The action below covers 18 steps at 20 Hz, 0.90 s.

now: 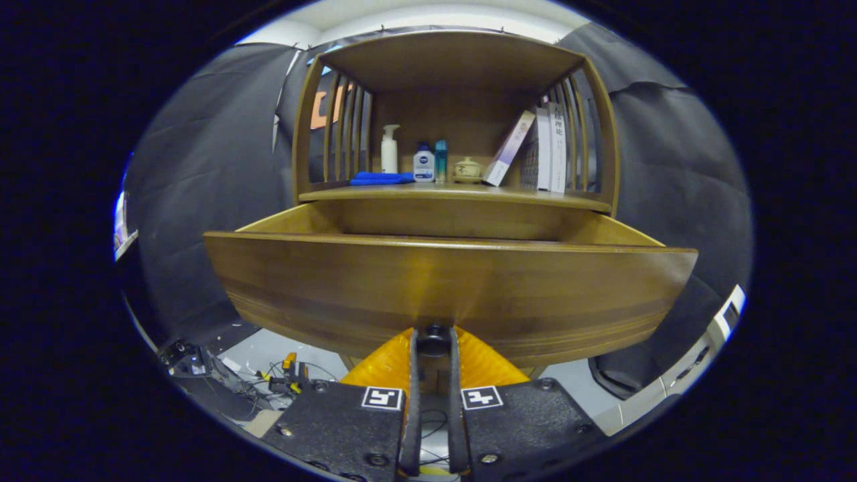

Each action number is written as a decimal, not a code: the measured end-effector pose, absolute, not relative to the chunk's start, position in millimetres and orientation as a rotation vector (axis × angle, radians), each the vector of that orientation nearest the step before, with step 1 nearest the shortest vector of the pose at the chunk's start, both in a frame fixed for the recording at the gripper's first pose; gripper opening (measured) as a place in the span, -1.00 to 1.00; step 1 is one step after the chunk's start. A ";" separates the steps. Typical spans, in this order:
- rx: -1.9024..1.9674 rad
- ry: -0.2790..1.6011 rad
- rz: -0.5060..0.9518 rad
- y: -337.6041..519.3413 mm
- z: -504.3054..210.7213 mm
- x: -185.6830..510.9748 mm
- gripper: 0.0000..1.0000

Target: Pull open the drawer, take out the items inside it, and place them on the countertop above the cabinet.

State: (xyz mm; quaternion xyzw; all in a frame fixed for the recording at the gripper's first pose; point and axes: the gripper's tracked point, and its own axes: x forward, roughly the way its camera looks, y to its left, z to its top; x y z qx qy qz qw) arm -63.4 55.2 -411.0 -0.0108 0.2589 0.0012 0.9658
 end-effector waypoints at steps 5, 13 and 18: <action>-0.060 0.553 0.042 59.1 -411.7 -71.7 -0.61; -0.140 0.394 0.128 72.2 -323.5 -69.9 -0.10; -0.137 0.360 0.161 87.9 -289.9 -51.6 0.48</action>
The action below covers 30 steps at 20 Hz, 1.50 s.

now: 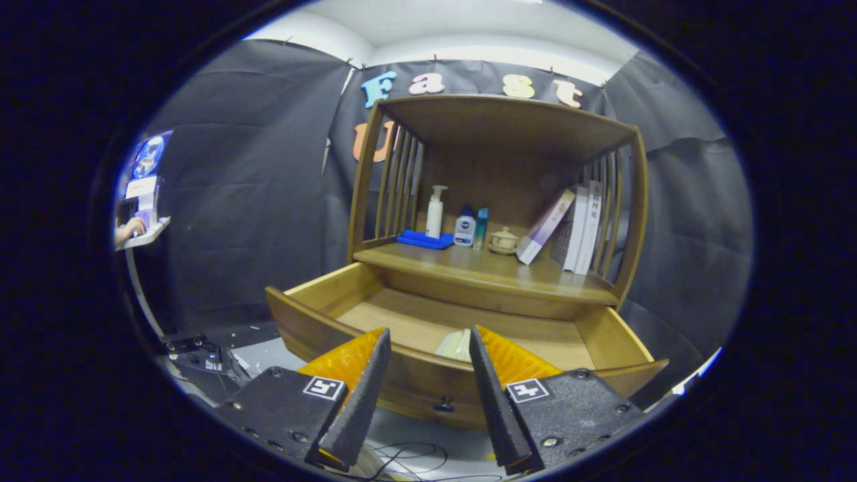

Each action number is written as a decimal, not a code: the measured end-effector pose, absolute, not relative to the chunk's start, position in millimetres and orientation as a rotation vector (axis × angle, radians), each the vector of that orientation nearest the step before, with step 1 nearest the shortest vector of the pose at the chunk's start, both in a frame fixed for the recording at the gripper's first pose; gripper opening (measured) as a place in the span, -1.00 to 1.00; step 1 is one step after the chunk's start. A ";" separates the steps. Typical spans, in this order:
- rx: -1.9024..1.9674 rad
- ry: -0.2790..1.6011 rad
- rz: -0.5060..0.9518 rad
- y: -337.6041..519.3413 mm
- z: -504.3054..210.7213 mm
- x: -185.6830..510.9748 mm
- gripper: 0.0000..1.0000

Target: Pull open the drawer, take out the items inside it, and place them on the countertop above the cabinet.

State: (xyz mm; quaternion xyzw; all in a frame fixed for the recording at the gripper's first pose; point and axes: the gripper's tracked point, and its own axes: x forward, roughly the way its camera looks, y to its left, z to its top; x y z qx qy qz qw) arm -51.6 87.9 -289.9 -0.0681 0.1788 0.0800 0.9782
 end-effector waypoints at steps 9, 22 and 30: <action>-0.100 0.519 0.128 69.9 -301.2 17.2 0.58; -0.063 1.012 0.063 41.2 -394.2 73.4 0.48; -0.055 1.122 0.043 39.1 -416.4 75.4 0.18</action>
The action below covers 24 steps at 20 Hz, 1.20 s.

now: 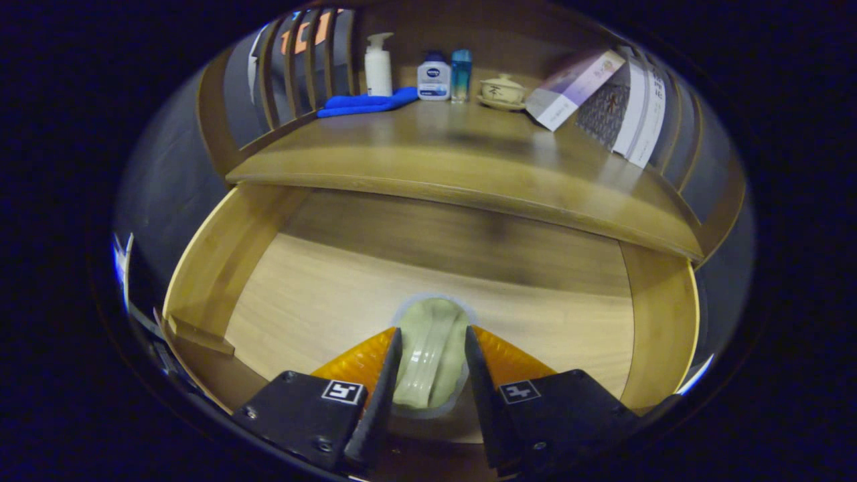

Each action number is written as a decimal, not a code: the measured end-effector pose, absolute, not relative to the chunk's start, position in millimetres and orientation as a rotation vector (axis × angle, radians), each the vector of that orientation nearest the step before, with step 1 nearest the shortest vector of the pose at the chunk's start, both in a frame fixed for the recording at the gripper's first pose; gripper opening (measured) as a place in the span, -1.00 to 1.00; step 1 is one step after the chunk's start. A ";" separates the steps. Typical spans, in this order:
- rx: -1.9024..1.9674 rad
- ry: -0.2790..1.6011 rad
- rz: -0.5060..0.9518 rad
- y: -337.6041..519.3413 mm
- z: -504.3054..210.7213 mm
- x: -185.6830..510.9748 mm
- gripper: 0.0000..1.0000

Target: Pull open the drawer, take out the items inside it, and place them on the countertop above the cabinet.

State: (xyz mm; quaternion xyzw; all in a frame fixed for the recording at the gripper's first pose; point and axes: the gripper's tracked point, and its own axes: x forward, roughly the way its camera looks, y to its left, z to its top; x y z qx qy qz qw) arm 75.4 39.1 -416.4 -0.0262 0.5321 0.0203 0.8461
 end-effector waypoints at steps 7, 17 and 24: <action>-0.022 1.145 0.052 45.8 -418.2 74.4 -0.36; 0.026 1.103 0.019 33.5 -384.3 70.7 -0.63; 0.027 0.994 0.033 29.9 -323.5 76.0 -0.63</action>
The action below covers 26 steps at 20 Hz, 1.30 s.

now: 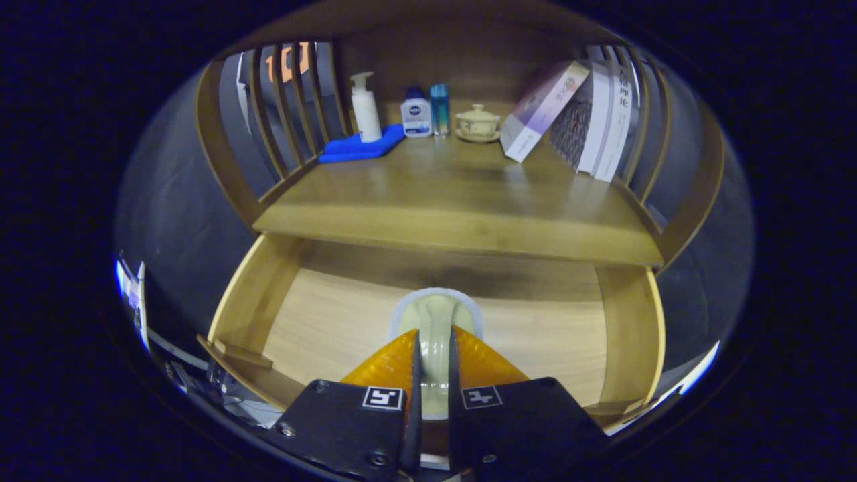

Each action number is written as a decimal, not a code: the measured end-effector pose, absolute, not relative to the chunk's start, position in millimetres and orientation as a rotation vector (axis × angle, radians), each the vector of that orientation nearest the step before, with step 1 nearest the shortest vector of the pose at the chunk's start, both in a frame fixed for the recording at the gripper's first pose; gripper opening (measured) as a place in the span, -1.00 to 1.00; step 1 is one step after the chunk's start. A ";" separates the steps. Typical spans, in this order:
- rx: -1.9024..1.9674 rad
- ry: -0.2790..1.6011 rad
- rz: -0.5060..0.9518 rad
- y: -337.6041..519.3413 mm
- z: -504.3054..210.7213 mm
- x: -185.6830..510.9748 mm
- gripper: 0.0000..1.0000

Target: Pull open the drawer, take out the items inside it, and place them on the countertop above the cabinet.

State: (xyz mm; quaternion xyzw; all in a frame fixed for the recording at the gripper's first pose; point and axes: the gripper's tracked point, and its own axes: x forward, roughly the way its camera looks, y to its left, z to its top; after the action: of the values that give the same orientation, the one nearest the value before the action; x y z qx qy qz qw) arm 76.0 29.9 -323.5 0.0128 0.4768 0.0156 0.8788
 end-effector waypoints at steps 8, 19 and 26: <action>-0.007 0.907 -0.007 14.8 -274.0 115.2 -0.63; 0.001 0.937 -0.072 -6.0 -291.4 216.0 -0.63; -0.018 0.926 -0.094 -9.7 -298.5 251.9 -0.63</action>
State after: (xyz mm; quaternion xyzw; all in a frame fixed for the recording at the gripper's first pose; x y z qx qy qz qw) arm 251.9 -9.7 -298.5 -0.0089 0.4463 -0.0454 0.8937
